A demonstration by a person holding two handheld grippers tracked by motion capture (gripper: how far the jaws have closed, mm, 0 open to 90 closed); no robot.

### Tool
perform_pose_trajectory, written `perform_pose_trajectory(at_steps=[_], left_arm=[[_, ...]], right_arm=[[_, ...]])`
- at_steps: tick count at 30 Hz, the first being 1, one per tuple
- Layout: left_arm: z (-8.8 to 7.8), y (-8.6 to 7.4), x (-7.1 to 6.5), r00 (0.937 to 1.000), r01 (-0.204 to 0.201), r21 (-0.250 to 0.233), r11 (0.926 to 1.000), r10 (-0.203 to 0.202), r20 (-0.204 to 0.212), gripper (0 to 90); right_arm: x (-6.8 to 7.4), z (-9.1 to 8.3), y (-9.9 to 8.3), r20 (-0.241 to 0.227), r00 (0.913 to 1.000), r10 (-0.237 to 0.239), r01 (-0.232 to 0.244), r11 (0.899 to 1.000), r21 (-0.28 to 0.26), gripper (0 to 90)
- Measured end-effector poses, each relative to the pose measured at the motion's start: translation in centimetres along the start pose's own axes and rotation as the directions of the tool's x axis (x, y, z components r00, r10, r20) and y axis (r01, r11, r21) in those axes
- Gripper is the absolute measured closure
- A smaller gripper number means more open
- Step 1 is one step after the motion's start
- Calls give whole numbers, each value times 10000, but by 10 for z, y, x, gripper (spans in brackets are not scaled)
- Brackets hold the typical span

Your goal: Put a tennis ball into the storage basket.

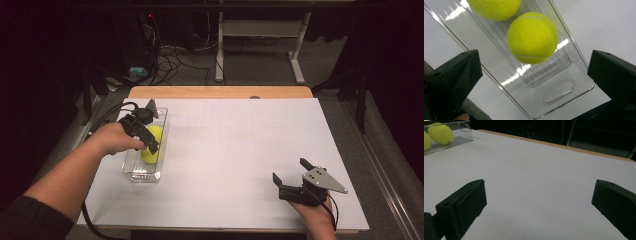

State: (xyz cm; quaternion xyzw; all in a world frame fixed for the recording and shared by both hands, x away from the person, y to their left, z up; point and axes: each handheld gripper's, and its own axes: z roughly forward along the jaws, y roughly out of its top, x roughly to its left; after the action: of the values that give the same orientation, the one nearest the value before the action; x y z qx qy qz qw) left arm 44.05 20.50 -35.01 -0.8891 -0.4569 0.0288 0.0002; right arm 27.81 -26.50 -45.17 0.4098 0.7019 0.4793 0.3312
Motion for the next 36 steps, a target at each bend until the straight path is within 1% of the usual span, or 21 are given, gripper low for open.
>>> perform_pose_trajectory(at_steps=[7, 15, 18, 23, 36], left_arm=[[0, 6, -8, 9999, -137, -107, 9998, 137, 8, 6], [0, 16, -21, 9991, -414, -108, 9991, 415, 73, 6], [0, 19, -27, 9987, -505, -175, 9986, 506, 50, 6], [1, 25, -36, 9977, -672, -152, 9976, 673, 53, 7], [-4, 42, -62, 9942, -1077, -272, 9938, 1078, 24, 7]], right_arm=[[0, 0, 0, 3, 10000, -17, 17, 10000, -5, 0], [0, 0, 0, 2, 10000, -6, 6, 10000, -16, 0], [0, 0, 0, 0, 10000, -6, 6, 10000, -16, 0], [0, 0, 0, -11, 10000, -10, 10, 10000, -32, 0], [-1, 0, 0, -5, 10000, 1, -1, 10000, -34, 0]])
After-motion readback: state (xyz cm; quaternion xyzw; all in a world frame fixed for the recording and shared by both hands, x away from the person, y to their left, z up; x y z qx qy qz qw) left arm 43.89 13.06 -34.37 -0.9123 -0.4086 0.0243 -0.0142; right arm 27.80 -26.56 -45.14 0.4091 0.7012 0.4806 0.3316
